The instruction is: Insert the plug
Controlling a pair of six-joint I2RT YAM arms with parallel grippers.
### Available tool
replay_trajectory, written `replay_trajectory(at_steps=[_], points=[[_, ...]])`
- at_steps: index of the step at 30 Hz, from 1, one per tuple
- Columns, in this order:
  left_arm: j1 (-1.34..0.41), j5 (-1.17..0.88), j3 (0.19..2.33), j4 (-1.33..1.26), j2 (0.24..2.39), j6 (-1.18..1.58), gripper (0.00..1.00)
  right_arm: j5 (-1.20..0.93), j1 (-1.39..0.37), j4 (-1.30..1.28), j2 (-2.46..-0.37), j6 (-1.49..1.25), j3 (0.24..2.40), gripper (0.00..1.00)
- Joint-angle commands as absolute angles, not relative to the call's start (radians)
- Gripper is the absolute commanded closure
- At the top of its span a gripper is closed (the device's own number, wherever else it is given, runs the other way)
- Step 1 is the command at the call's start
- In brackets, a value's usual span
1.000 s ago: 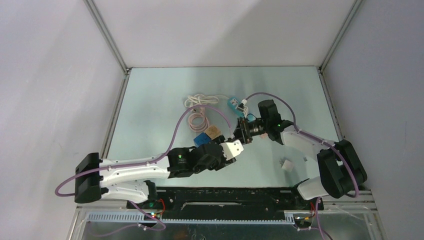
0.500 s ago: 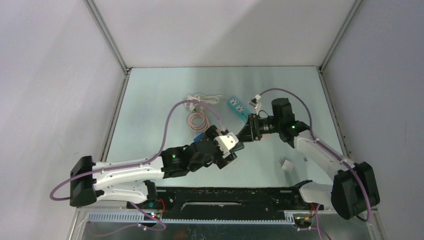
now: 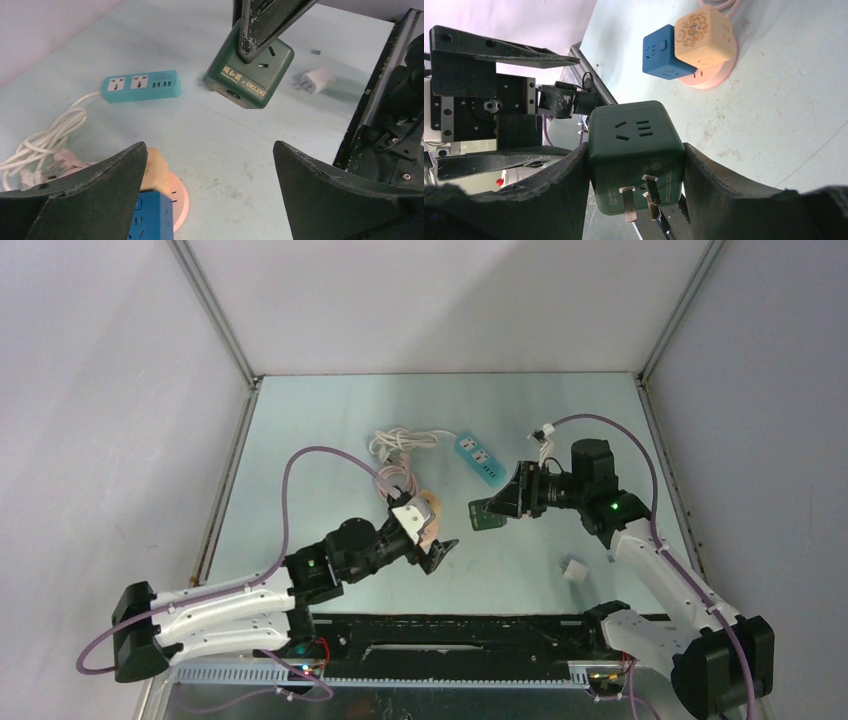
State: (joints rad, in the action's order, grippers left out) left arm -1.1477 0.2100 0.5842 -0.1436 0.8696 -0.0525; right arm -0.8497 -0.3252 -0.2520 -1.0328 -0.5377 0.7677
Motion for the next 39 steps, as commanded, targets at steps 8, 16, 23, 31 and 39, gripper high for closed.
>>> replay_trajectory(at_steps=[8,16,23,31,39], points=[[-1.054,0.03,0.575,-0.328,0.917,0.253,0.02,-0.869,-0.271,-0.239,-0.874,-0.443,0.79,1.0],[-1.015,-0.146,0.568,-0.434,0.944,0.398,0.02,-0.92,-0.271,-0.206,-0.824,-0.431,0.788,1.0],[-0.994,-0.249,0.577,-0.484,0.963,0.431,0.03,-0.942,-0.272,-0.169,-0.823,-0.442,0.775,1.0],[-0.991,-0.31,0.562,-0.5,0.963,0.266,0.06,-0.953,-0.273,-0.127,-0.809,-0.466,0.759,1.0],[-0.992,-0.269,0.568,-0.505,0.987,-0.091,0.09,-0.934,-0.273,-0.182,-0.867,-0.496,0.759,1.0]])
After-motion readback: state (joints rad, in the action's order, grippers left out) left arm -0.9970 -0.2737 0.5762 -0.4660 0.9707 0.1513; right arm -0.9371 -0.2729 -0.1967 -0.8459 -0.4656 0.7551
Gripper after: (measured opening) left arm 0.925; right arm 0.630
